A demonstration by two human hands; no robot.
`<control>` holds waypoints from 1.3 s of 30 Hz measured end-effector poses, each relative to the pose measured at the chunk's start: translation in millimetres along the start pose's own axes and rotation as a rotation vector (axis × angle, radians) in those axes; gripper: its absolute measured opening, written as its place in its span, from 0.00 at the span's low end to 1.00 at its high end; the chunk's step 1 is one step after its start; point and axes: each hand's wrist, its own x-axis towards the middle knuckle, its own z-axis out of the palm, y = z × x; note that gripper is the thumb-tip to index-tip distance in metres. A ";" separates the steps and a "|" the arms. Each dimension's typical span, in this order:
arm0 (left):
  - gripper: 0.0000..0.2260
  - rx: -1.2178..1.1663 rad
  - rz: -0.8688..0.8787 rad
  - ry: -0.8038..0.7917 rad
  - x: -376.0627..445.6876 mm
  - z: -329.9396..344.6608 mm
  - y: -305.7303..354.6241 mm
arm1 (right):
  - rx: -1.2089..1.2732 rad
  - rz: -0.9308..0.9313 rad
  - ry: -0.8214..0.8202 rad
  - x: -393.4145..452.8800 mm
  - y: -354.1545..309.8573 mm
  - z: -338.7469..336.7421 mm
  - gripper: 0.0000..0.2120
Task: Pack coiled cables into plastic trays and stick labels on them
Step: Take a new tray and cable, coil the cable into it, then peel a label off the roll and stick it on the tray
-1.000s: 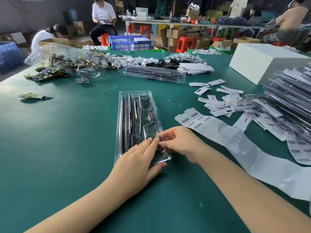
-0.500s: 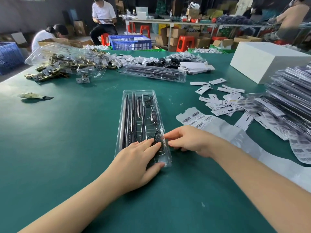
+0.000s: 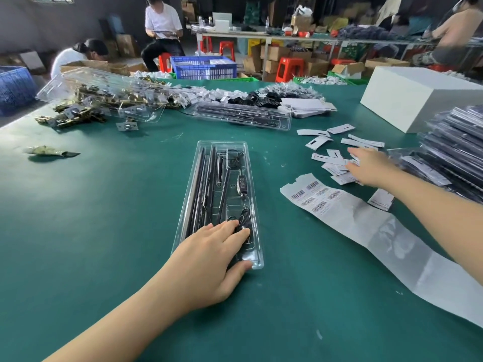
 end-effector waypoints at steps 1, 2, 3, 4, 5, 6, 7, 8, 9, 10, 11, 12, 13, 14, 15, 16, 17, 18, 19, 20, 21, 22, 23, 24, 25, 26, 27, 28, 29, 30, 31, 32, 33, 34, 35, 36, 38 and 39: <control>0.24 0.005 -0.001 -0.007 0.3 1.0 0.2 | -0.014 0.000 -0.022 7.7 -1.8 3.4 0.23; 0.24 0.011 -0.003 -0.016 1.1 1.8 -1.2 | -0.024 0.013 -0.039 15.0 -3.5 7.0 0.24; 0.23 0.007 -0.009 -0.022 1.9 3.0 -3.3 | -0.026 0.030 -0.051 21.1 -3.8 10.7 0.24; 0.23 -0.006 -0.020 -0.025 3.4 3.5 -6.5 | -0.023 0.046 -0.054 26.1 -3.5 14.8 0.24; 0.22 -0.022 -0.032 -0.030 5.1 3.6 -9.7 | -0.016 0.054 -0.051 30.4 -2.2 18.9 0.23; 0.22 -0.030 -0.044 -0.036 6.5 3.6 -12.0 | -0.011 0.059 -0.040 34.0 -0.8 22.6 0.23; 0.22 -0.028 -0.050 -0.038 7.4 3.9 -13.4 | -0.005 0.068 -0.025 37.2 0.7 25.4 0.22; 0.23 -0.022 -0.053 -0.039 7.7 4.5 -13.5 | -0.001 0.076 -0.006 40.4 1.9 27.8 0.20; 0.24 -0.020 -0.053 -0.041 7.9 5.0 -13.4 | 0.004 0.087 0.004 43.1 2.4 29.7 0.20; 0.24 -0.023 -0.052 -0.044 8.3 5.5 -13.1 | 0.013 0.105 0.005 45.7 2.6 30.1 0.19; 0.24 -0.027 -0.052 -0.044 8.3 6.1 -12.6 | 0.036 0.131 0.004 46.8 2.5 29.6 0.20; 0.24 -0.028 -0.053 -0.040 8.2 6.3 -12.4 | 0.077 0.156 0.015 47.0 1.4 27.5 0.20; 0.24 -0.027 -0.056 -0.037 8.4 6.1 -11.9 | 0.146 0.179 0.048 45.9 -0.1 24.1 0.19; 0.24 -0.027 -0.059 -0.035 8.4 5.7 -11.5 | 0.235 0.195 0.108 43.2 -2.5 19.4 0.16; 0.24 -0.030 -0.060 -0.036 7.8 5.4 -10.9 | 0.325 0.200 0.185 37.7 -6.3 14.3 0.11; 0.23 -0.035 -0.062 -0.036 7.7 5.1 -10.5 | 0.388 0.193 0.261 30.5 -11.4 9.1 0.07; 0.23 -0.040 -0.065 -0.036 7.6 4.7 -10.6 | 0.426 0.178 0.303 21.5 -17.6 3.7 0.05; 0.23 -0.046 -0.068 -0.039 7.5 4.4 -10.6 | 0.454 0.160 0.298 8.3 -24.3 -0.9 0.05; 0.23 -0.050 -0.069 -0.041 7.9 4.4 -10.5 | 0.484 0.141 0.254 -8.5 -31.4 -4.6 0.06; 0.23 -0.050 -0.072 -0.043 8.0 4.1 -10.4 | 0.511 0.108 0.193 -28.2 -38.3 -8.0 0.06; 0.23 -0.049 -0.074 -0.045 8.0 3.8 -10.2 | 0.516 0.055 0.146 -50.8 -42.2 -10.0 0.06; 0.23 -0.048 -0.073 -0.048 8.0 3.8 -10.0 | 0.493 -0.013 0.111 -75.2 -43.5 -11.2 0.04; 0.24 -0.048 -0.070 -0.052 8.0 3.5 -9.9 | 0.451 -0.075 0.068 -99.3 -42.1 -10.0 0.04; 0.24 -0.050 -0.070 -0.056 7.7 3.0 -9.6 | 0.409 -0.112 -0.007 -122.1 -40.0 -8.0 0.06; 0.24 -0.051 -0.071 -0.059 7.3 2.7 -9.5 | 0.384 -0.121 -0.101 -140.7 -36.6 -3.3 0.08; 0.24 -0.050 -0.072 -0.063 7.3 2.1 -9.5 | 0.387 -0.112 -0.181 -154.0 -33.1 3.3 0.09; 0.24 -0.046 -0.071 -0.069 7.8 1.1 -9.4 | 0.416 -0.090 -0.220 -159.7 -29.1 11.4 0.10; 0.24 -0.040 -0.069 -0.073 8.6 0.1 -9.6 | 0.452 -0.059 -0.214 -159.5 -27.5 18.1 0.10; 0.24 -0.032 -0.066 -0.076 9.6 -0.3 -9.8 | 0.485 -0.023 -0.173 -153.6 -28.1 22.3 0.10; 0.24 -0.022 -0.060 -0.085 10.4 -0.9 -9.9 | 0.517 0.014 -0.121 -143.1 -30.2 25.2 0.10; 0.24 -0.012 -0.055 -0.098 11.0 -1.5 -10.2 | 0.554 0.058 -0.074 -129.2 -34.1 27.0 0.10; 0.24 -0.010 -0.055 -0.112 11.5 -1.3 -10.6 | 0.596 0.110 -0.029 -113.7 -39.6 26.8 0.10; 0.23 -0.019 -0.058 -0.116 11.2 -0.2 -10.7 | 0.640 0.175 0.019 -99.5 -45.1 25.2 0.09; 0.23 -0.033 -0.065 -0.116 10.2 0.9 -10.4 | 0.680 0.236 0.088 -87.4 -50.2 23.8 0.09; 0.23 -0.045 -0.072 -0.114 9.5 2.0 -9.9 | 0.709 0.287 0.175 -79.2 -55.4 21.7 0.10; 0.23 -0.051 -0.077 -0.113 9.0 3.4 -9.3 | 0.722 0.301 0.264 -74.7 -60.5 19.5 0.11; 0.23 -0.048 -0.087 -0.108 7.9 5.9 -9.1 | 0.763 0.230 0.296 -77.1 -76.3 14.1 0.11; 0.22 -0.047 -0.090 -0.100 7.9 6.7 -9.2 | 0.844 0.179 0.204 -83.7 -85.7 11.9 0.09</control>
